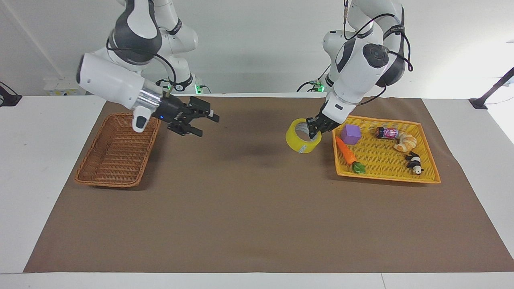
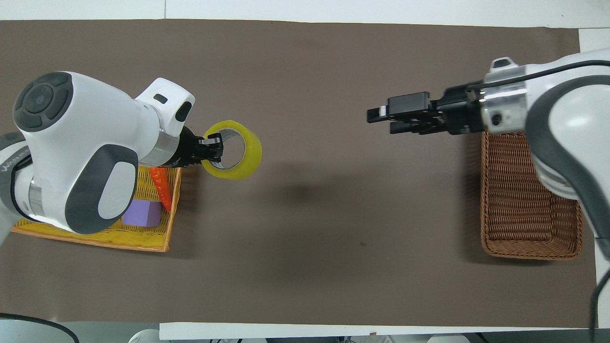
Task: Move tape to another basket
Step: 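Reach the right gripper toward the tape held by the left gripper, then close the right gripper on the tape rim beside the left gripper, then carry the tape with the right gripper while the left gripper withdraws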
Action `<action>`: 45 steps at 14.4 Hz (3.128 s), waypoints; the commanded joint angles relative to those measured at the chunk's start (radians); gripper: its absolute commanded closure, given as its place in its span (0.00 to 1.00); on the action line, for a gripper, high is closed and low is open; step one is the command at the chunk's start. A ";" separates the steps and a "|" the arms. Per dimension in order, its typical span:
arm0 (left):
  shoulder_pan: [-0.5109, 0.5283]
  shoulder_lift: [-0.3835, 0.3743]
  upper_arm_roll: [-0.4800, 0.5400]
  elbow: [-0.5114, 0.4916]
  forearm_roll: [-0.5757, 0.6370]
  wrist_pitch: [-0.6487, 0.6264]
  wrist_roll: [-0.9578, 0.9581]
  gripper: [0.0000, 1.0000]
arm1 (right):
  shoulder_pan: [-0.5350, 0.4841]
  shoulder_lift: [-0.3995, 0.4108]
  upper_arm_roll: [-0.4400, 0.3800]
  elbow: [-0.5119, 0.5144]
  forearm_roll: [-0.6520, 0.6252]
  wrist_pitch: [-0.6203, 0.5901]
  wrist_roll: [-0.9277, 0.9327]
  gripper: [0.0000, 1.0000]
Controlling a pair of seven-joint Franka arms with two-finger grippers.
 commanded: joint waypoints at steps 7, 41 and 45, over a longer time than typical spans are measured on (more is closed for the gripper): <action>-0.001 0.007 0.008 0.019 -0.014 0.000 -0.008 1.00 | 0.314 0.152 -0.004 -0.038 0.504 0.343 -0.033 0.01; 0.366 -0.034 0.020 0.220 0.156 -0.386 0.400 0.01 | 0.057 0.056 -0.004 -0.090 0.061 0.056 -0.126 1.00; 0.434 -0.036 0.019 0.212 0.162 -0.373 0.463 0.00 | -0.288 0.030 -0.009 -0.075 -0.121 -0.254 -0.235 1.00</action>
